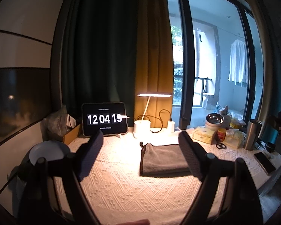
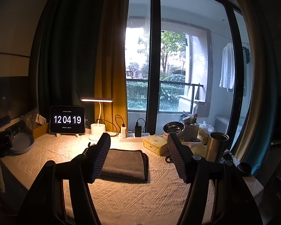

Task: Fold towel

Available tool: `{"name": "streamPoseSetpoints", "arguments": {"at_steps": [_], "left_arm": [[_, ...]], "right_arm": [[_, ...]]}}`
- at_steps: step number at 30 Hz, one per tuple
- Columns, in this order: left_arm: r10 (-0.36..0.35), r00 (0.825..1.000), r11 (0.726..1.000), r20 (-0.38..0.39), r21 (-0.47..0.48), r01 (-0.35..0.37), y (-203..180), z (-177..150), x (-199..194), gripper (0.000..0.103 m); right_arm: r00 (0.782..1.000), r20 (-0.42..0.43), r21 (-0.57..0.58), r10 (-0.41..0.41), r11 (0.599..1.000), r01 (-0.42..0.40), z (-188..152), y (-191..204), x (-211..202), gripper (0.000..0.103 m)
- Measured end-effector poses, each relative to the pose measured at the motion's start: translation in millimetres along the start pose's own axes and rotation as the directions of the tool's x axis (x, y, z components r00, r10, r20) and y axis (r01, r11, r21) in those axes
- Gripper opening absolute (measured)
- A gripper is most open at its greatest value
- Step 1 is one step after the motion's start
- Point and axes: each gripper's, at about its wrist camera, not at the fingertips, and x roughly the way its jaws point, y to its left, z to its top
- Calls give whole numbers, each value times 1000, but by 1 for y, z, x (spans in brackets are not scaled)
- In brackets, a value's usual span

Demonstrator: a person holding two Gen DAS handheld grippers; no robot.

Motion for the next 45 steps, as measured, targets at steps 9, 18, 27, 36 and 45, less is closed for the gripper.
{"name": "streamPoseSetpoints", "arguments": {"at_steps": [9, 18, 27, 36, 45], "left_arm": [[-1, 1000, 1000, -1, -6, 1, 2, -2, -1, 83], [-5, 1000, 1000, -8, -7, 5, 2, -5, -1, 83], [-8, 1000, 1000, -16, -6, 8, -1, -8, 2, 83], [-9, 1000, 1000, -18, -3, 9, -3, -9, 4, 83], [-9, 1000, 1000, -19, -4, 9, -2, -10, 4, 83]], "right_arm": [[1000, -6, -4, 13, 1000, -13, 0, 4, 1, 66], [1000, -18, -3, 18, 1000, -18, -2, 2, 4, 66], [999, -28, 0, 23, 1000, -23, -5, 2, 9, 66], [999, -31, 3, 28, 1000, -28, -6, 3, 10, 66], [999, -31, 3, 28, 1000, -27, -6, 2, 9, 66]]}}
